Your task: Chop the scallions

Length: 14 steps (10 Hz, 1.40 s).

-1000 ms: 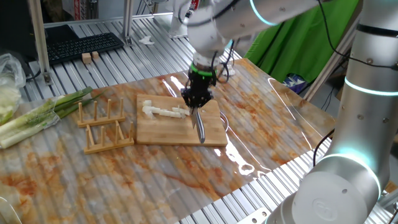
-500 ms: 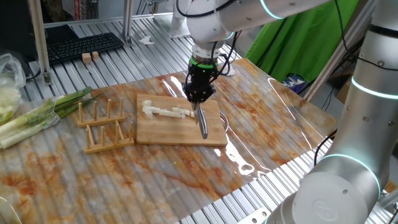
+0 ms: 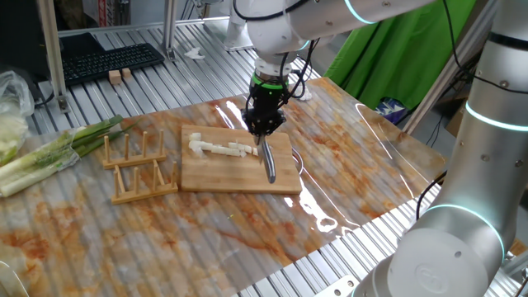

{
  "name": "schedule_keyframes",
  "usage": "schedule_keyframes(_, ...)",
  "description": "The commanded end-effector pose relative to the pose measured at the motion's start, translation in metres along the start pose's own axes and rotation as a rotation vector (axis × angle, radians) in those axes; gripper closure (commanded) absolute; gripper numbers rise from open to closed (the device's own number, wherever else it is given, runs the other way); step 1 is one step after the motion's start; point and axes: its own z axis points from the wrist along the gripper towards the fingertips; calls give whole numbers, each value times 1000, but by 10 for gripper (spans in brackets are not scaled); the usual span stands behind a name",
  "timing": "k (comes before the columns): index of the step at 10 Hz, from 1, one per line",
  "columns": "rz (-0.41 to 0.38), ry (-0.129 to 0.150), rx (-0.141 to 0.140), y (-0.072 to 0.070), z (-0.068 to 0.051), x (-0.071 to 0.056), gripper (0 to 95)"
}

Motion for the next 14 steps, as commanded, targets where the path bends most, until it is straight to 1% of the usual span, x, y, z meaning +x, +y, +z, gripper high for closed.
schedule_keyframes(1,7,2,-3,0,0,-1,950)
schedule_keyframes(3,-4,4,-9,1,0,-1,950)
schedule_keyframes(5,18,-2,4,1,0,-1,950)
schedule_keyframes(6,30,-1,8,1,0,-1,950)
schedule_keyframes(7,38,3,4,1,0,-1,950)
schedule_keyframes(8,56,2,6,1,0,-1,950)
schedule_keyframes(9,54,0,7,1,0,-1,950)
schedule_keyframes(10,48,-3,5,-4,0,-1,950)
schedule_keyframes(11,34,-3,2,-13,2,-2,950)
schedule_keyframes(12,41,2,-9,-19,3,-3,950)
schedule_keyframes(13,39,2,-11,-22,5,-4,950)
schedule_keyframes(14,48,8,-24,-22,6,-4,950)
